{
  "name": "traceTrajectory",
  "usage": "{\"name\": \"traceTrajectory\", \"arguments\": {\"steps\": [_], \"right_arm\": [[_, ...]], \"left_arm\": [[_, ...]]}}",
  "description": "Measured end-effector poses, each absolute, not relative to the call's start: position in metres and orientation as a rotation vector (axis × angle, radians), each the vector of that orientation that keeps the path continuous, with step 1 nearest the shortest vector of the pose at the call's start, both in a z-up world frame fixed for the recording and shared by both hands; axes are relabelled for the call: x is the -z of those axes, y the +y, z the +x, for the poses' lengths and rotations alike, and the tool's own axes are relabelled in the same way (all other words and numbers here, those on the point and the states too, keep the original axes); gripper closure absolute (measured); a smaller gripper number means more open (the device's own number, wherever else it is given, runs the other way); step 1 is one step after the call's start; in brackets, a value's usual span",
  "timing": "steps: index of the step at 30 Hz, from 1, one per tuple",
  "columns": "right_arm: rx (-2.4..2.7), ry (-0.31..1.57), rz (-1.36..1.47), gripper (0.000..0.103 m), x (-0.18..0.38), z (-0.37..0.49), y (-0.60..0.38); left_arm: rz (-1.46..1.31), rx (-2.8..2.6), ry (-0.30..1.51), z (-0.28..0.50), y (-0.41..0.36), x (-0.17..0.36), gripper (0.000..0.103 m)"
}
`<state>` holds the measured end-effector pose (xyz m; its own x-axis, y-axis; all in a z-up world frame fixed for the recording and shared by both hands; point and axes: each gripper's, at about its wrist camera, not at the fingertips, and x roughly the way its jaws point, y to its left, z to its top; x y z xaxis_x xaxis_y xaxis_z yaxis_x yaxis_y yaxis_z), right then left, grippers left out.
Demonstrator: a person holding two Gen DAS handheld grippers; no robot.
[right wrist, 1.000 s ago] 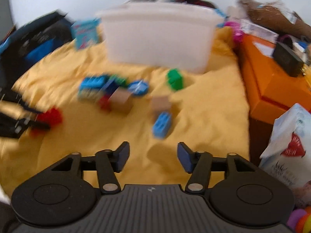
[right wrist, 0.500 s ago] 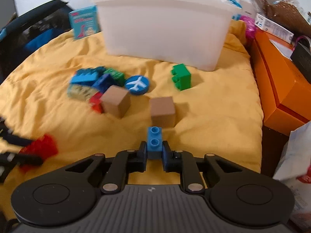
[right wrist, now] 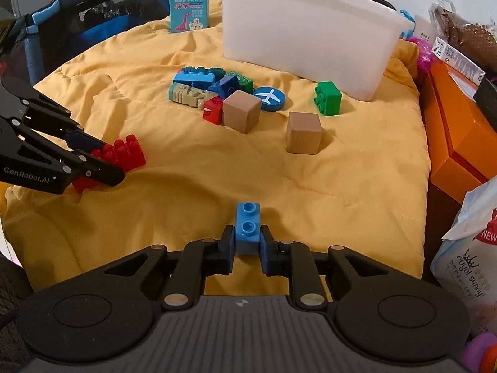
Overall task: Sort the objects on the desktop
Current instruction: 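Grasp the small blue brick with the right tool while the left lifts the red brick, then carry the red and blue bricks over the white bin and open both tools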
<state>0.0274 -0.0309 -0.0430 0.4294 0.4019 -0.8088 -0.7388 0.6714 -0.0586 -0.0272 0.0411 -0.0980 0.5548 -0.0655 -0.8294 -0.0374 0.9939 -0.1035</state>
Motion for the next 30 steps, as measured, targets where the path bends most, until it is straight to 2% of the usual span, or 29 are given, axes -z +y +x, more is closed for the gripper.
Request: {"name": "traceTrajectory", "arguments": {"steps": [4,8,10,13,14,15,17,19,22,30], "right_arm": [[-0.734,0.854,-0.425,0.081,0.044,0.026,-0.034],[-0.697,0.832,-0.431,0.058,0.045,0.025,-0.036],[-0.692,0.839,-0.422,0.056,0.045,0.026,-0.038],[-0.703,0.855,-0.409,0.058,0.044,0.027,-0.040],[-0.706,0.854,-0.409,0.061,0.044,0.027,-0.040],[-0.710,0.850,-0.407,0.073,0.043,0.026,-0.040],[-0.730,0.839,-0.408,0.084,0.042,0.022,-0.039],[-0.737,0.833,-0.428,0.085,0.042,0.019,-0.036],[-0.741,0.836,-0.432,0.085,0.042,0.019,-0.034],[-0.744,0.851,-0.424,0.085,0.044,0.021,-0.033]], "left_arm": [[-0.092,0.020,0.976,-0.028,0.038,0.098,0.069],[-0.053,0.023,0.972,-0.030,0.032,0.099,0.067],[-0.038,0.023,0.974,-0.031,0.029,0.098,0.064],[-0.032,0.020,0.973,-0.032,0.028,0.098,0.064],[-0.039,0.019,0.973,-0.033,0.028,0.098,0.064],[-0.045,0.018,0.973,-0.033,0.029,0.098,0.064],[-0.055,0.015,0.973,-0.034,0.030,0.098,0.064],[-0.061,0.014,0.972,-0.034,0.031,0.098,0.064],[-0.046,0.012,0.977,-0.033,0.030,0.097,0.076],[0.026,0.047,0.979,-0.034,0.022,0.096,0.076]]}}
